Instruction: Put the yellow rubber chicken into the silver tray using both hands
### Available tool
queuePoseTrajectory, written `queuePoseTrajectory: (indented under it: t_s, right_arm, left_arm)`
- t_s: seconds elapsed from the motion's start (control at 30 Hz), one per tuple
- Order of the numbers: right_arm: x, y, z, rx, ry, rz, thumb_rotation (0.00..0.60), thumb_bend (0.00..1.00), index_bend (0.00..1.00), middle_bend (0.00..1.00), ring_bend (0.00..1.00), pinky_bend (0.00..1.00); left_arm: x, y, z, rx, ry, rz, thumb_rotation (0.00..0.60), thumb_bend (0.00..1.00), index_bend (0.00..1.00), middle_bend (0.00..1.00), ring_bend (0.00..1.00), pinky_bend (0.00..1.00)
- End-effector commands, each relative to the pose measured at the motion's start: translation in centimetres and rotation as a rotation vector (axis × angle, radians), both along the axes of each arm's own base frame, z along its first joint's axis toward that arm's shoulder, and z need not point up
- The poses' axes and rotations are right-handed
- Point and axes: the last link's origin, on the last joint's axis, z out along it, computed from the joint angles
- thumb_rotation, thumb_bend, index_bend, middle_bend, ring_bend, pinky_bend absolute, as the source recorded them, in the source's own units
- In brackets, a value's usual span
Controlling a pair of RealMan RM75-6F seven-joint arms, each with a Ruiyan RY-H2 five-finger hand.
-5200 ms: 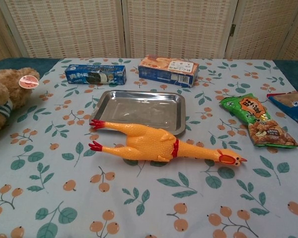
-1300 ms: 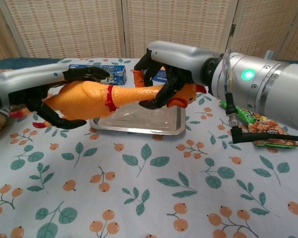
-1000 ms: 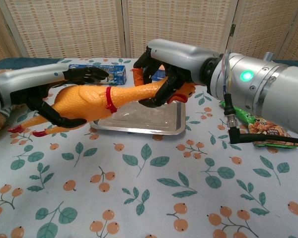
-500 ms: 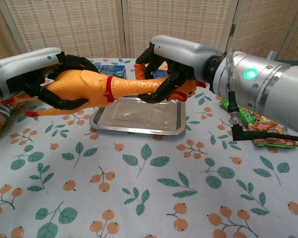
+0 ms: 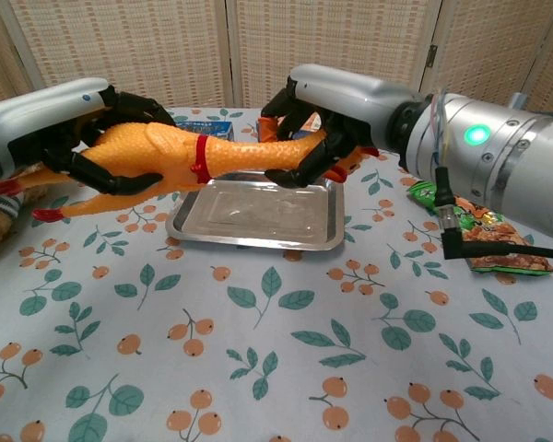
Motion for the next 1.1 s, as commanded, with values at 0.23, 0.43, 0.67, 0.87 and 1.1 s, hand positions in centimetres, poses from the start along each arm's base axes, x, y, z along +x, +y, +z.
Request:
queuePoseTrajectory:
  t_s: [0.23, 0.43, 0.67, 0.87, 1.1]
  right_arm:
    - [0.0, -0.2, 0.2, -0.012, -0.016, -0.018, 0.6, 0.38, 0.9, 0.66, 0.79, 0.78]
    - [-0.3, -0.4, 0.2, -0.032, -0.008, -0.027, 0.6, 0.38, 0.9, 0.66, 0.79, 0.78]
    - [-0.3, -0.4, 0.3, -0.034, -0.007, -0.027, 0.6, 0.38, 0.9, 0.66, 0.79, 0.78]
    - [-0.3, -0.5, 0.4, -0.038, -0.012, -0.028, 0.6, 0.38, 0.9, 0.66, 0.79, 0.78]
    - [-0.5, -0.7, 0.5, -0.038, -0.017, -0.034, 0.6, 0.38, 0.9, 0.66, 0.79, 0.78]
  left_arm:
    - [-0.4, -0.6, -0.5, -0.106, 0.043, 0.035, 0.6, 0.4, 0.17, 0.14, 0.11, 0.2]
    - [-0.2, -0.8, 0.0, -0.252, 0.037, 0.082, 0.6, 0.31, 0.0, 0.0, 0.0, 0.05]
    - [-0.4, -0.5, 0.5, -0.307, 0.036, 0.115, 0.6, 0.3, 0.0, 0.0, 0.0, 0.04]
    - [-0.3, -0.2, 0.4, -0.226, 0.021, 0.116, 0.6, 0.35, 0.19, 0.18, 0.1, 0.25]
    - [0.1, 0.2, 0.3, -0.127, -0.064, 0.172, 0.6, 0.61, 0.83, 0.76, 0.66, 0.83]
